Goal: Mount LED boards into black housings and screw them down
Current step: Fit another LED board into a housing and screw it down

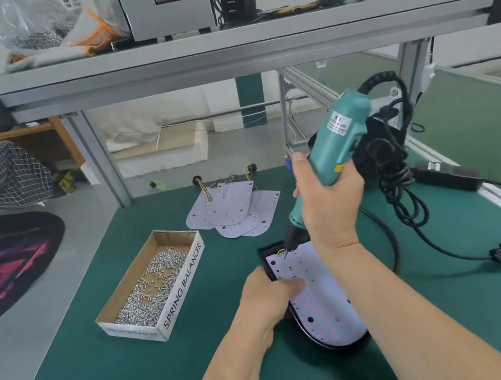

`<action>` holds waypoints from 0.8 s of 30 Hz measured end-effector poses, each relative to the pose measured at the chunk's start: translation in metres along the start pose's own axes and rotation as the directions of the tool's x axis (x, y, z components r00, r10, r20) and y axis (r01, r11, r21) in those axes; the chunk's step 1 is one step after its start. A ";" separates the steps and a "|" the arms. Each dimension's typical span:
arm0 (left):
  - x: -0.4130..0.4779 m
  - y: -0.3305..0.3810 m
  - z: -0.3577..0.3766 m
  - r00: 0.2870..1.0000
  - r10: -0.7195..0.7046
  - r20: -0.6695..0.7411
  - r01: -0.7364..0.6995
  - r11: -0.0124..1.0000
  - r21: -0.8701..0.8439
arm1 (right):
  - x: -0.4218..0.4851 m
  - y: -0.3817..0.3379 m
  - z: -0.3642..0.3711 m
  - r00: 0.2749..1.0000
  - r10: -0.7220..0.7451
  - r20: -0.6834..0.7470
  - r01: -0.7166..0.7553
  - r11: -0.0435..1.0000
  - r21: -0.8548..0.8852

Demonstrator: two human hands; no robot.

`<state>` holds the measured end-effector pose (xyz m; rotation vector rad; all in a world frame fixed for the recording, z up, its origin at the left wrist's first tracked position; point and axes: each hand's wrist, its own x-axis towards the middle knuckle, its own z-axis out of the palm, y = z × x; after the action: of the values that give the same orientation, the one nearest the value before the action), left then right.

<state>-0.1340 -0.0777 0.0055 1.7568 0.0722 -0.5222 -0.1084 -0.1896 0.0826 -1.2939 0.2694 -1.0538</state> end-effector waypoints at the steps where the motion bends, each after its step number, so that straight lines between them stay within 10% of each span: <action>1: 0.001 -0.001 -0.001 1.000 0.000 0.008 0.000 1.000 -0.005 | -0.001 0.003 0.002 1.000 -0.002 0.011 0.002 1.000 -0.024; 24: 0.010 -0.008 -0.003 0.998 -0.002 0.062 0.007 0.997 -0.076 | -0.007 0.024 0.017 0.989 -0.035 0.141 0.053 0.991 -0.124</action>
<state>-0.1272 -0.0751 -0.0053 1.6647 0.0521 -0.5702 -0.0894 -0.1754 0.0645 -1.4873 0.2057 -0.9915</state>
